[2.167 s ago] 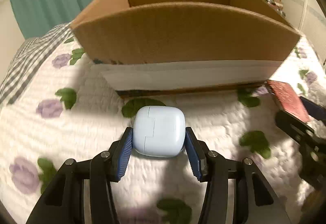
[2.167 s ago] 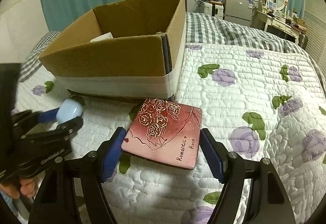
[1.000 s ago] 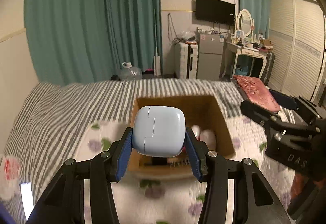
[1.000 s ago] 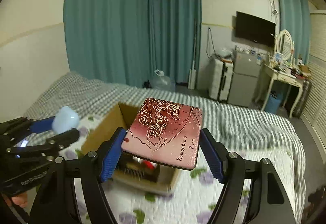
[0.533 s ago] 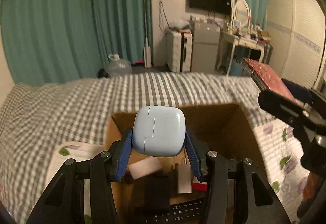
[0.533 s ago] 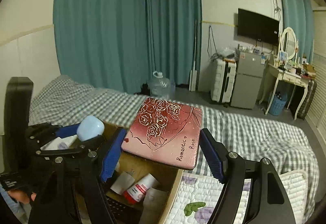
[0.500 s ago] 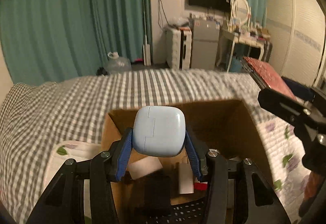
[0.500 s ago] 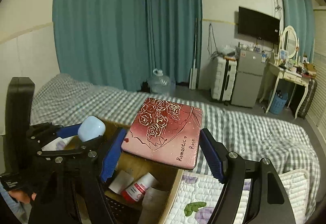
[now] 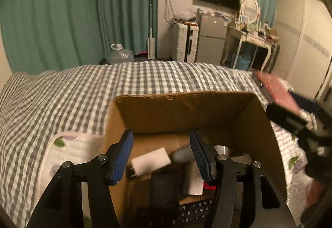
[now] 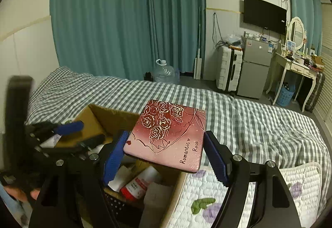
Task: Organize rigid objects
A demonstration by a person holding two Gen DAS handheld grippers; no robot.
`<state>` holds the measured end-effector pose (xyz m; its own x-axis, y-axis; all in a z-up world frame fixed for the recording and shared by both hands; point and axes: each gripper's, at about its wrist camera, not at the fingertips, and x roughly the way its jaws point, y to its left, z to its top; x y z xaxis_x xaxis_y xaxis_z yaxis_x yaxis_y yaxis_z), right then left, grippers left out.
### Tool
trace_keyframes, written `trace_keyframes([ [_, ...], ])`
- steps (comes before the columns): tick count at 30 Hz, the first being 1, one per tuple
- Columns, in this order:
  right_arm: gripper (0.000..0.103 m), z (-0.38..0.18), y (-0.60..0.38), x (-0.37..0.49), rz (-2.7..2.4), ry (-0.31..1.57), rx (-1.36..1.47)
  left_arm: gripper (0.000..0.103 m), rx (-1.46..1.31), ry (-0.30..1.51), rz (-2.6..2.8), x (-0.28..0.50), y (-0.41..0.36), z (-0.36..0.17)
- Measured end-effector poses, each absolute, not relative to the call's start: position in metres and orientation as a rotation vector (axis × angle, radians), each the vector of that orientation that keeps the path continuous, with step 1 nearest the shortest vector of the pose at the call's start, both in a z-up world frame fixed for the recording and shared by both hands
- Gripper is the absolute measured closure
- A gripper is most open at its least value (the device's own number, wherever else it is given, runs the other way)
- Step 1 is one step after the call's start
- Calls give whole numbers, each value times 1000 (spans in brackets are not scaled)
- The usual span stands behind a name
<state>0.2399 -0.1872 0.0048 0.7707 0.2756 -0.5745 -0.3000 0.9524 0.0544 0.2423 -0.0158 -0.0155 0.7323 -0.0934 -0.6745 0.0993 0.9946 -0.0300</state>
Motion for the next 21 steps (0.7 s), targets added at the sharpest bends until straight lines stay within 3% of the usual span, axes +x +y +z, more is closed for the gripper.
trace_keyframes([
  [10, 29, -23, -172, 262, 334, 674, -66, 40, -19, 700, -63, 223, 4, 5],
  [13, 15, -21, -180, 265, 325, 665, 0, 39, 10, 698, -71, 224, 0, 0],
  [21, 15, -1, -199, 249, 293, 619, 56, 39, 16, 675, -63, 216, -3, 6],
])
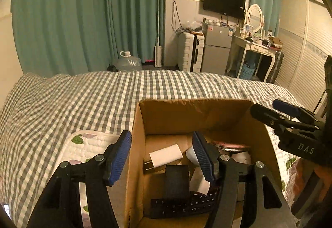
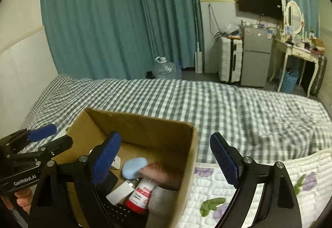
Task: Organize rigid objects
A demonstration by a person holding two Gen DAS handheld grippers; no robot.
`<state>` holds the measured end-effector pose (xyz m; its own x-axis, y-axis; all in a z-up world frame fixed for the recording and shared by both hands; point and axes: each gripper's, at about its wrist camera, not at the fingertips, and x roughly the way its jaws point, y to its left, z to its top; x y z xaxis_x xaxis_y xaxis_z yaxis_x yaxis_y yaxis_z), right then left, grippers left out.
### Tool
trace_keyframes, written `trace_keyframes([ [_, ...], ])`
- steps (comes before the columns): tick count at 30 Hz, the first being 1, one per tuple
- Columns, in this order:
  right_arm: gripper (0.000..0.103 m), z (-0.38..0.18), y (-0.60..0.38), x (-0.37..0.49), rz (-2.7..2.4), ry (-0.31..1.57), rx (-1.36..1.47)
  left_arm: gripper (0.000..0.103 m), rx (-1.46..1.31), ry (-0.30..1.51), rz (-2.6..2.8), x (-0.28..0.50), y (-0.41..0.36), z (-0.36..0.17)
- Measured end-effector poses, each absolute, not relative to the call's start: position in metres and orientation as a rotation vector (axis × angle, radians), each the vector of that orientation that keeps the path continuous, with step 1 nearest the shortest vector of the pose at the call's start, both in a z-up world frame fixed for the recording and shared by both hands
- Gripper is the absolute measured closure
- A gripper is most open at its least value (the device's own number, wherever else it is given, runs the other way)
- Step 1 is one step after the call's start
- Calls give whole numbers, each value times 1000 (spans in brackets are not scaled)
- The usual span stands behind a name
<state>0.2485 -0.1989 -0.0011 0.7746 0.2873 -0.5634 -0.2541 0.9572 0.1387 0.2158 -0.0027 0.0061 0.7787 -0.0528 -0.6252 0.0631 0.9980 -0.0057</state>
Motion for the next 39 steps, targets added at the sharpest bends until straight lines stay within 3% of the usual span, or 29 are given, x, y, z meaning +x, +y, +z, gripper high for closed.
trace_keyframes([
  [5, 13, 35, -199, 218, 232, 550, -17, 37, 33, 597, -55, 194, -10, 31],
  [12, 3, 78, -195, 143, 132, 411, -88, 31, 31, 461, -80, 137, -12, 67],
  [26, 0, 68, -184, 40, 142, 392, -46, 27, 13, 389, -79, 51, -6, 69],
  [39, 0, 11, -191, 36, 73, 371, -16, 27, 25, 400, 1, 38, -1, 8],
])
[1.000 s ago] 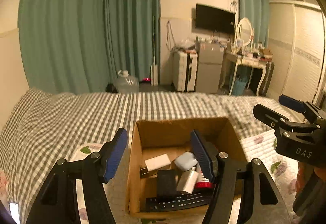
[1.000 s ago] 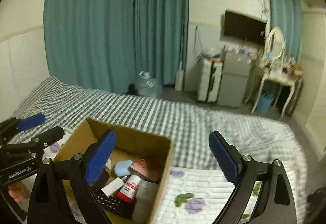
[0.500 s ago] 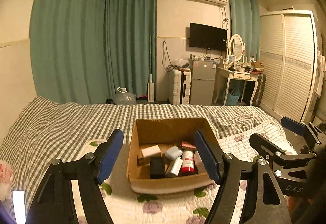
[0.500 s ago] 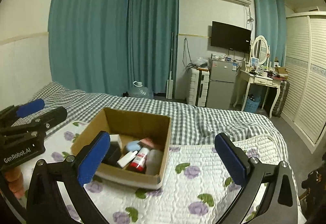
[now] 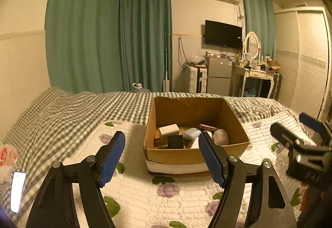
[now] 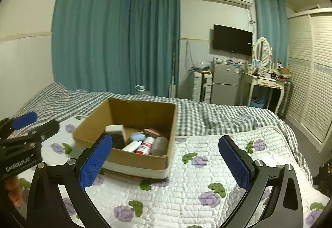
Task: Organize rigid objects
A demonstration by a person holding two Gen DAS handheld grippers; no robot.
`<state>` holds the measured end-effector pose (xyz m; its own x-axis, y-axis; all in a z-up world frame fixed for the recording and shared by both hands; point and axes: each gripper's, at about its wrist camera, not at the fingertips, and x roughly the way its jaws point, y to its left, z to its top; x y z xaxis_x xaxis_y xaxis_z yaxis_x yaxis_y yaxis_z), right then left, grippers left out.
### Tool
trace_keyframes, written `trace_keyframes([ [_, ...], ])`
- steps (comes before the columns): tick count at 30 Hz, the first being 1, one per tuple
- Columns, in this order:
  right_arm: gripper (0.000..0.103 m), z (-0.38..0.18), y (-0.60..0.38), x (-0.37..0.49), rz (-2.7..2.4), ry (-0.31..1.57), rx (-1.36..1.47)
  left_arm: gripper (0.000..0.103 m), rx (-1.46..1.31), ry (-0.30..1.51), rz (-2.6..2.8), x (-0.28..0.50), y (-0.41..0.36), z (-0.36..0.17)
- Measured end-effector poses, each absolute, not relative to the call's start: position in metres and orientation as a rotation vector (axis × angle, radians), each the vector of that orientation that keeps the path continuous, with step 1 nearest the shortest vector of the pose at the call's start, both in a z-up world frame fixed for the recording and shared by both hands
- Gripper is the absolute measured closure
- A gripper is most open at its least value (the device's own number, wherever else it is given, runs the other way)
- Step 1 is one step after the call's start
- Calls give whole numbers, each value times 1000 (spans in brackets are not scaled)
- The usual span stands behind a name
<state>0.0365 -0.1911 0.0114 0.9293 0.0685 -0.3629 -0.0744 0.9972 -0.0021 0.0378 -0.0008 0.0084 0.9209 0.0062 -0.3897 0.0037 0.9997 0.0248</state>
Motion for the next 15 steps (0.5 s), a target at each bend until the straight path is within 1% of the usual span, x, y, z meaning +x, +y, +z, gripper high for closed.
trace_keyframes([
  [8, 0, 1, -203, 46, 62, 427, 27, 27, 3, 425, 3, 41, 4, 2],
  [15, 0, 5, -203, 42, 61, 409, 24, 27, -10, 424, 2, 40, 5, 3],
])
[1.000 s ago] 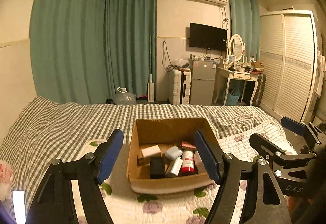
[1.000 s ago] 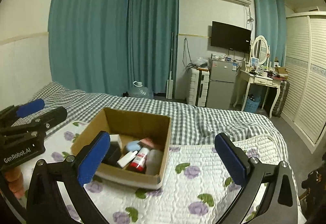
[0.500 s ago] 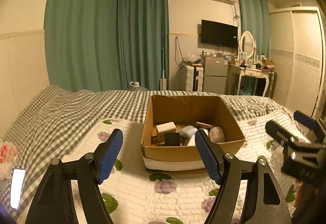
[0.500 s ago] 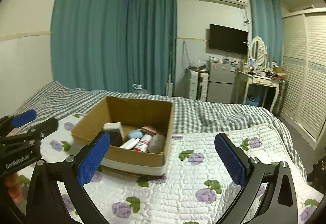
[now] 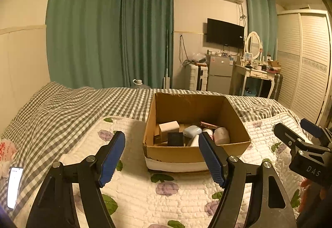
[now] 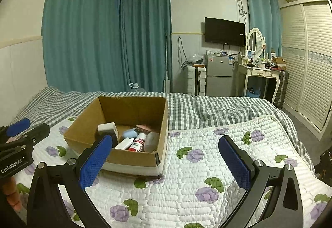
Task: Organize rigid objects
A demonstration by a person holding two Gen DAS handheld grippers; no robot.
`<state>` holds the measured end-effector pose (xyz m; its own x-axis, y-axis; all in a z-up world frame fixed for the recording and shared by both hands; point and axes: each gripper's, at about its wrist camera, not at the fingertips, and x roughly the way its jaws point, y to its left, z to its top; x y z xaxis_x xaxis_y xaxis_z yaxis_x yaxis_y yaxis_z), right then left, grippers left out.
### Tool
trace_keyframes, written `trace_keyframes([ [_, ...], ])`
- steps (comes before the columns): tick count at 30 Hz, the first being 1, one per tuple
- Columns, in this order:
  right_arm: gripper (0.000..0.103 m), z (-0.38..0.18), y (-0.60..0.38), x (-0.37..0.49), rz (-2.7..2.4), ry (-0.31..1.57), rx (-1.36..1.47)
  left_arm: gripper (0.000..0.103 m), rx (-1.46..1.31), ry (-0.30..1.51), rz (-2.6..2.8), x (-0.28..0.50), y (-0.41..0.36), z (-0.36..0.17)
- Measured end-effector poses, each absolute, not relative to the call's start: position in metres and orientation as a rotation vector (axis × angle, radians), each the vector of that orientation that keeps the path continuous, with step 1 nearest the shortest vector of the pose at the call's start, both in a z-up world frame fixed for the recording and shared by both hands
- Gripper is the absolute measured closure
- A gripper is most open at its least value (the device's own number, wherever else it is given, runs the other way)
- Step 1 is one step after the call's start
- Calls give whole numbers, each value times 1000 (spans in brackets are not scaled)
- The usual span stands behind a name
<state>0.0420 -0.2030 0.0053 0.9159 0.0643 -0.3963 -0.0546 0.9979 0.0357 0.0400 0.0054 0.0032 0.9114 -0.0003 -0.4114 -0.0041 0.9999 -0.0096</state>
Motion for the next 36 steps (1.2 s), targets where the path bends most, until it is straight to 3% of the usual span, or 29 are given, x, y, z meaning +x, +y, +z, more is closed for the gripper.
trace_keyframes([
  [36, 0, 6, -195, 38, 71, 398, -10, 27, -19, 434, -15, 39, 2, 2],
])
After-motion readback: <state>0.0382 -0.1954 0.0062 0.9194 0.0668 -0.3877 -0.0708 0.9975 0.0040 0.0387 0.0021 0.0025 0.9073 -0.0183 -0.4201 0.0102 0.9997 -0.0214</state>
